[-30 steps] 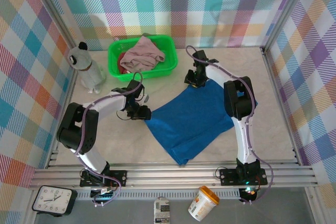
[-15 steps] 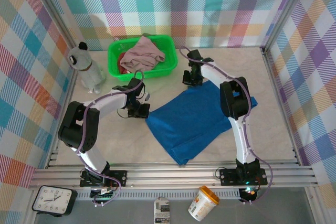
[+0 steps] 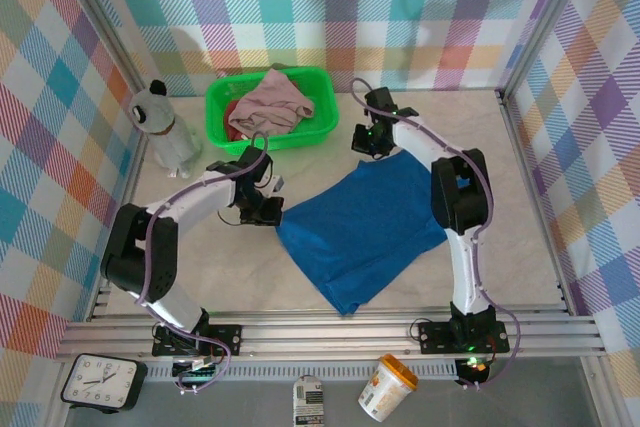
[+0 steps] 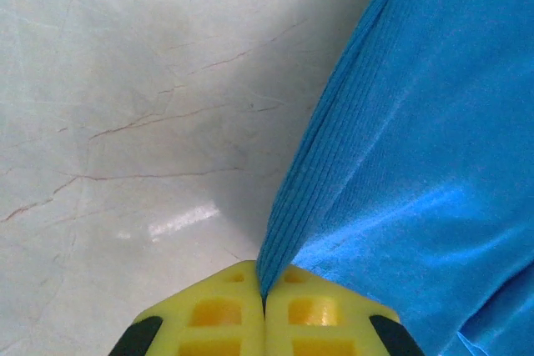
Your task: Fold and stack the tank tops
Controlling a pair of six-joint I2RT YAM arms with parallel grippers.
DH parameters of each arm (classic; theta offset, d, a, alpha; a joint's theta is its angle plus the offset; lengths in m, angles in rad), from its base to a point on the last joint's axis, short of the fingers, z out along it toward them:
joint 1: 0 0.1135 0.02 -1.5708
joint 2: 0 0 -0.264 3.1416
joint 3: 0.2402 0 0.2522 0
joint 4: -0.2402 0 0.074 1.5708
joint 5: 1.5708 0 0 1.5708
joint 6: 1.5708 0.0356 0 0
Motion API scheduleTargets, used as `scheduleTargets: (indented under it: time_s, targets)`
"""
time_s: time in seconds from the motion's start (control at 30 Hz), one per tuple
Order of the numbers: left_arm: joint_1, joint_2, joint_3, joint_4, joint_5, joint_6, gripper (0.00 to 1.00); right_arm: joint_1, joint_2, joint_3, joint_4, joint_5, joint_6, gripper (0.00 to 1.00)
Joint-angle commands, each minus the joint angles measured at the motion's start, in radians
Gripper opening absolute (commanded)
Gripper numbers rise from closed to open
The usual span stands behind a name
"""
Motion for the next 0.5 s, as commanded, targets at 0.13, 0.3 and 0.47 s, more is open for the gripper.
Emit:
scheduleTargets:
  time_s: [0.13,0.3,0.47]
  targets:
    - [-0.032,-0.024,0.003,-0.039,0.023,-0.035,0.0,-0.003,-0.027,0.0,-0.06,0.018,-0.059,0.21]
    - [-0.045,-0.01,-0.001,-0.024,0.028,-0.049,0.0,0.018,0.004,-0.018,-0.079,0.043,-0.109,0.33]
    - [-0.057,0.002,0.003,-0.025,0.026,-0.052,0.0,0.044,0.06,0.022,-0.093,0.082,-0.159,0.34]
